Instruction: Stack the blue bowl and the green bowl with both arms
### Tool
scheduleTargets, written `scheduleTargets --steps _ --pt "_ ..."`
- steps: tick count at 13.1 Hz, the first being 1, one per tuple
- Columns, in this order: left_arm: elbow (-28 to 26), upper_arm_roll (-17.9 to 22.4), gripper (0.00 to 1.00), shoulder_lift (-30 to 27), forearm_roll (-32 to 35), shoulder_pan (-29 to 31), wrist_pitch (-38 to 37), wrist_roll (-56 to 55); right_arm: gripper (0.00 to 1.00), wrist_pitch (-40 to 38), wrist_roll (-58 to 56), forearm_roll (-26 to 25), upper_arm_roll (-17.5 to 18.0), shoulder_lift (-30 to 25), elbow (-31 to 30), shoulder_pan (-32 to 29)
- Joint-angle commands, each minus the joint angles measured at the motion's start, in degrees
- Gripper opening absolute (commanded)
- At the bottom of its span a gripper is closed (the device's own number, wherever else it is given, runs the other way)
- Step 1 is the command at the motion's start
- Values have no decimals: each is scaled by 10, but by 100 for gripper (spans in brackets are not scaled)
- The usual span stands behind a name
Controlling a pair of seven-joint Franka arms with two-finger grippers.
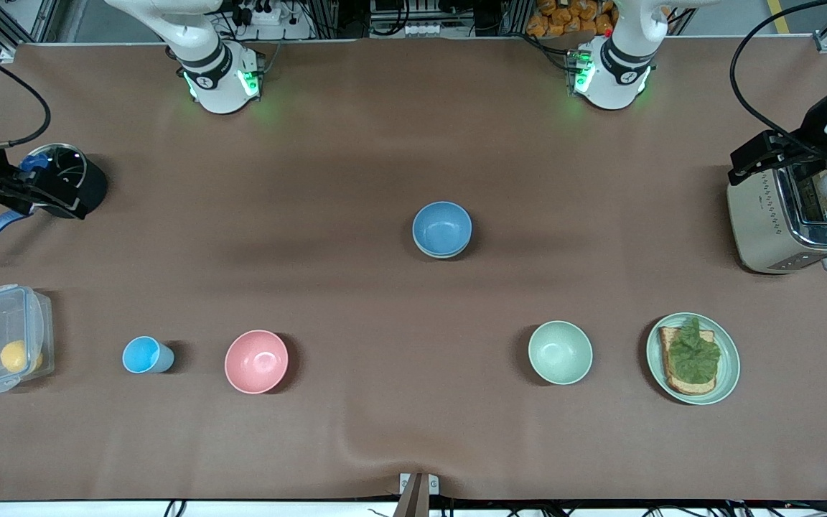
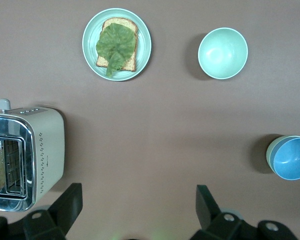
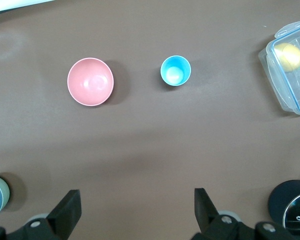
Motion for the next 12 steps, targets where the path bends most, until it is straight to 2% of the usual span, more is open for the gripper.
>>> scheduleTargets --steps 1,4,12 --pt "-11 2 100 -13 -12 -2 -8 0 100 5 -3 -27 1 -14 -12 3" --pt "-10 1 100 -12 -12 -2 -8 1 100 0 -2 -54 17 -16 -13 3" --pt "-1 1 100 -7 -4 -6 -8 6 100 -3 2 -53 17 -14 -9 3"
